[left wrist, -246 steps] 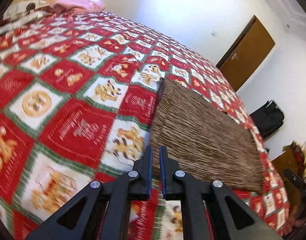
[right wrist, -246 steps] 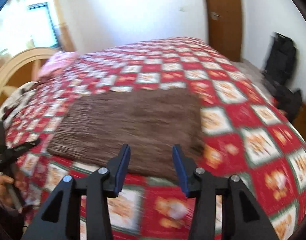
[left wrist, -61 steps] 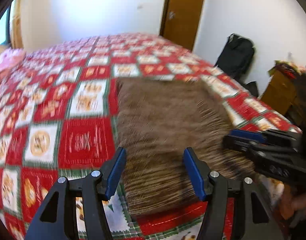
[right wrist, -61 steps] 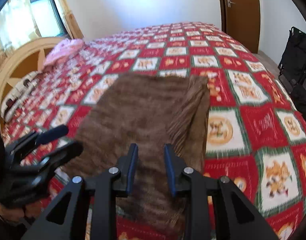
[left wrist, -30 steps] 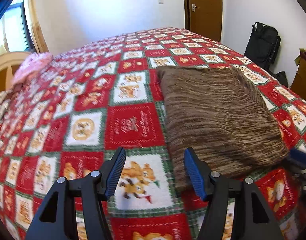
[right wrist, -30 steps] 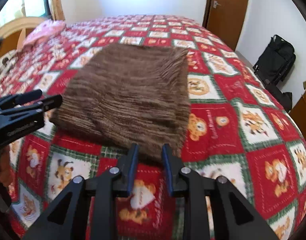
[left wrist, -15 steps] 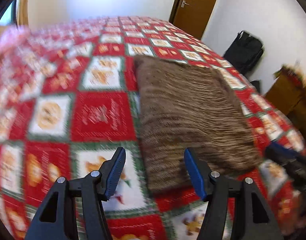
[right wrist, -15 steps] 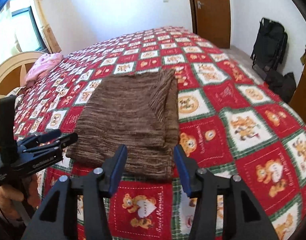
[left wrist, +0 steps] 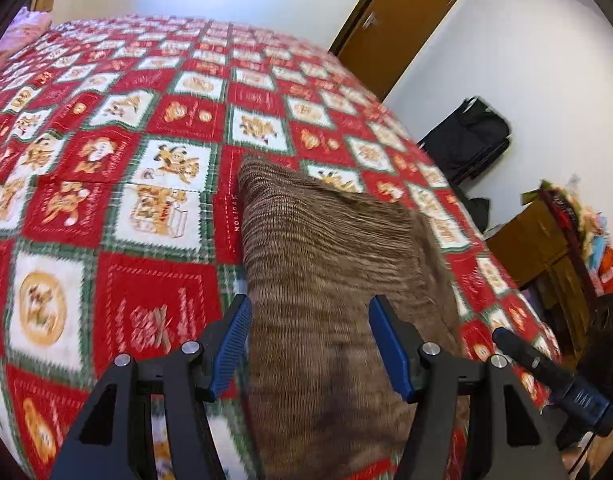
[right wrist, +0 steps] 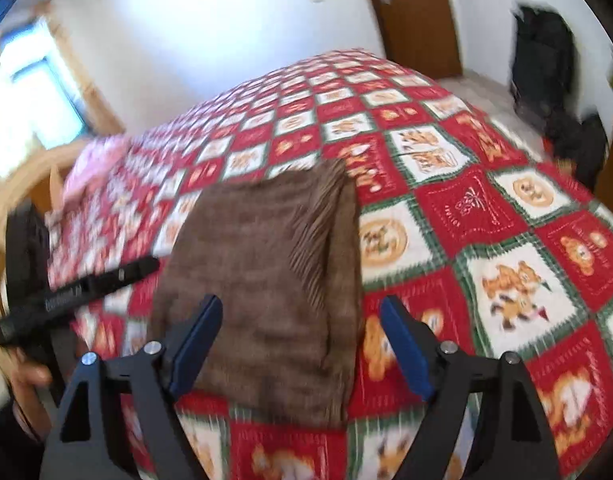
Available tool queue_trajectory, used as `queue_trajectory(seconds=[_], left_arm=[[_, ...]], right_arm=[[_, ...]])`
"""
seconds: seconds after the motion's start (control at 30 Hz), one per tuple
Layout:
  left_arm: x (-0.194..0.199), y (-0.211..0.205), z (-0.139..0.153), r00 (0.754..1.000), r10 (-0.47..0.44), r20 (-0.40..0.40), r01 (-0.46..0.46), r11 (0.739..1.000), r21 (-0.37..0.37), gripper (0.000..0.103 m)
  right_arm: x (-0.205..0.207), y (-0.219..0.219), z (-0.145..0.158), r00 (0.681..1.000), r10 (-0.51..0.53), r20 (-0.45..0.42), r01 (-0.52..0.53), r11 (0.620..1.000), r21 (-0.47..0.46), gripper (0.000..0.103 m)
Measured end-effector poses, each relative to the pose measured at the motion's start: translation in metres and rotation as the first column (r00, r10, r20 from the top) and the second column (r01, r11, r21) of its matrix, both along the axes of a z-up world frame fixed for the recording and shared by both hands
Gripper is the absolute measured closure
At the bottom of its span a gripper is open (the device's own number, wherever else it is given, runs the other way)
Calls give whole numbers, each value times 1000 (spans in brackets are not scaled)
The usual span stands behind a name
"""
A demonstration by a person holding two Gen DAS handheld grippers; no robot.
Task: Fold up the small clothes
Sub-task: 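Grasp the folded sweater with both tools and lift it off the quilt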
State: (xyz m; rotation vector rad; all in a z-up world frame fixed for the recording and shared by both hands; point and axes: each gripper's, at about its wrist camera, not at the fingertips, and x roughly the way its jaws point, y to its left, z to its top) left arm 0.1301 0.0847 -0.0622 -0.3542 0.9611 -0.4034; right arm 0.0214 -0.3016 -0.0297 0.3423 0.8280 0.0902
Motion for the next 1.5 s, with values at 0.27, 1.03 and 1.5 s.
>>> queue_trajectory(seconds=[0.27, 1.03, 1.5], left_arm=[[26, -24, -26, 999, 49, -11, -47, 994, 98, 39], [32, -33, -46, 997, 38, 68, -49, 985, 168, 21], [28, -25, -46, 994, 63, 87, -73, 991, 113, 40]], right_arm=[[70, -11, -24, 996, -54, -73, 57, 998, 37, 19], [93, 10, -62, 995, 94, -26, -94, 996, -5, 57], [92, 18, -62, 993, 118, -2, -118, 993, -15, 65]])
